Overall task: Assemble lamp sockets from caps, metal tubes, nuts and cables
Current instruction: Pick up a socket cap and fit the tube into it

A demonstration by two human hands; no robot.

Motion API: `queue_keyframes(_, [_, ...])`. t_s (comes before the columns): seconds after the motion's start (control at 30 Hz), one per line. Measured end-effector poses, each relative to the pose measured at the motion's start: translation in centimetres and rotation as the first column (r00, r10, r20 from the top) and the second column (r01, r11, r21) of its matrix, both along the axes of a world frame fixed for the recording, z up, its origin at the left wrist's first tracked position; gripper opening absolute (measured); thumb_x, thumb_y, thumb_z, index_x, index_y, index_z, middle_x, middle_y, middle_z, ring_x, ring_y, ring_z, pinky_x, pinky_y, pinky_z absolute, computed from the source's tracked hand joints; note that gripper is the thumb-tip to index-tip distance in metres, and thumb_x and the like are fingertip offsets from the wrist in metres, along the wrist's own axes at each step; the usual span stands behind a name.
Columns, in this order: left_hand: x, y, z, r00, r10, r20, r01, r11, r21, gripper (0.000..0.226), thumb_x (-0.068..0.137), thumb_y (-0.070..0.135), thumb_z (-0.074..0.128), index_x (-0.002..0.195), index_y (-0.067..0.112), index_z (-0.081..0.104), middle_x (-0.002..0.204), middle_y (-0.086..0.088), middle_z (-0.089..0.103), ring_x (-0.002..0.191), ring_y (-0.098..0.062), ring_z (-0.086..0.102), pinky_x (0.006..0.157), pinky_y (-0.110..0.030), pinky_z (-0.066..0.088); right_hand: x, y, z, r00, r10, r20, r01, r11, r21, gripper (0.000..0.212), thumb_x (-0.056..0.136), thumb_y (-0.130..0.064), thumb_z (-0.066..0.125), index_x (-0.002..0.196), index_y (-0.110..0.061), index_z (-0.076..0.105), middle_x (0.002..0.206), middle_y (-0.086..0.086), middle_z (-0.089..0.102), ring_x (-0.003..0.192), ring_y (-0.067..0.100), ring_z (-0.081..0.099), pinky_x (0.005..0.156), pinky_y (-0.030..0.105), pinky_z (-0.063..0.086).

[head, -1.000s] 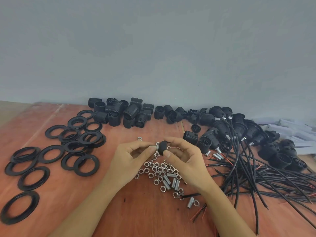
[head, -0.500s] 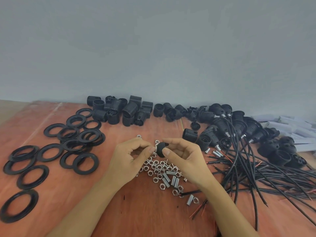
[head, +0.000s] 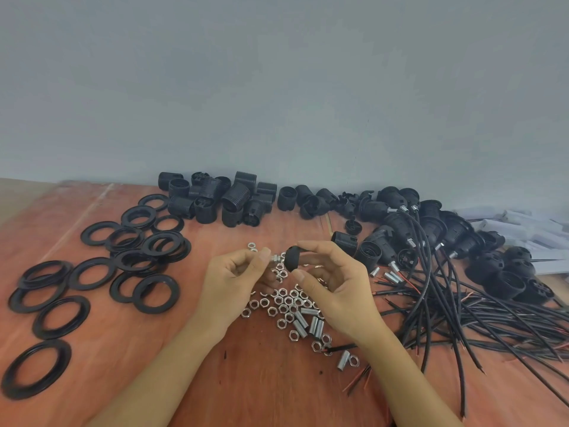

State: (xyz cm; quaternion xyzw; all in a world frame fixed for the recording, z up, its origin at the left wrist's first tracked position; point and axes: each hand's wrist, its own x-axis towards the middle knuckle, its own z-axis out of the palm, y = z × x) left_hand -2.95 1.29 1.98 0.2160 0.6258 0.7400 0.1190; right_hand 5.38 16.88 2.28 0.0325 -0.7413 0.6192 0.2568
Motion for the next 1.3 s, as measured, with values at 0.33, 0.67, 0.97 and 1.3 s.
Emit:
queue_keyframes(0.33, [0.1, -0.1, 0.1, 0.999, -0.021, -0.032, 0.022, 0.999, 0.034, 0.016, 0.081, 0.031, 0.066, 0.076, 0.020, 0.078, 0.069, -0.009, 0.072, 0.063, -0.018, 0.070, 0.059, -0.020, 0.054, 0.0, 0.1, 0.0, 0.999, 0.022, 0.045, -0.023, 1.000, 0.008, 0.039, 0.083, -0.008, 0.073, 0.118, -0.024, 0.065, 0.108, 0.002, 0.073, 0.101, 0.018, 0.070, 0.085, 0.026, 0.054])
queue_keyframes(0.67, [-0.2, -0.2, 0.0, 0.987, -0.085, -0.136, 0.085, 0.996, -0.005, 0.016, 0.076, 0.019, 0.069, 0.090, 0.014, 0.075, 0.077, -0.006, 0.076, 0.067, -0.014, 0.072, 0.063, -0.017, 0.055, -0.1, 0.6, 0.0, 0.986, 0.024, 0.163, -0.007, 0.995, -0.102, 0.038, 0.083, -0.006, 0.072, 0.120, -0.013, 0.067, 0.100, 0.008, 0.075, 0.088, 0.016, 0.071, 0.075, 0.023, 0.055])
queue_keyframes(0.97, [-0.4, -0.4, -0.4, 0.964, -0.124, -0.237, 0.105, 0.990, -0.090, 0.015, 0.078, 0.020, 0.070, 0.093, 0.018, 0.075, 0.087, 0.001, 0.077, 0.080, -0.015, 0.073, 0.074, -0.020, 0.056, -0.2, -0.1, 0.3, 0.961, -0.044, 0.273, 0.050, 0.999, -0.015, 0.048, 0.084, -0.050, 0.056, 0.073, -0.006, 0.072, 0.059, 0.005, 0.067, 0.052, 0.010, 0.060, 0.053, 0.020, 0.048])
queue_keyframes(1.3, [-0.2, 0.0, -0.2, 0.991, -0.092, -0.094, 0.094, 0.995, 0.014, 0.018, 0.076, 0.016, 0.069, 0.091, 0.007, 0.074, 0.076, -0.010, 0.075, 0.067, -0.017, 0.072, 0.063, -0.020, 0.056, -0.2, -0.5, 0.2, 0.974, -0.022, 0.226, 0.037, 0.997, -0.065, 0.033, 0.082, -0.044, 0.066, 0.103, -0.019, 0.074, 0.085, 0.000, 0.075, 0.070, 0.009, 0.068, 0.057, 0.022, 0.054])
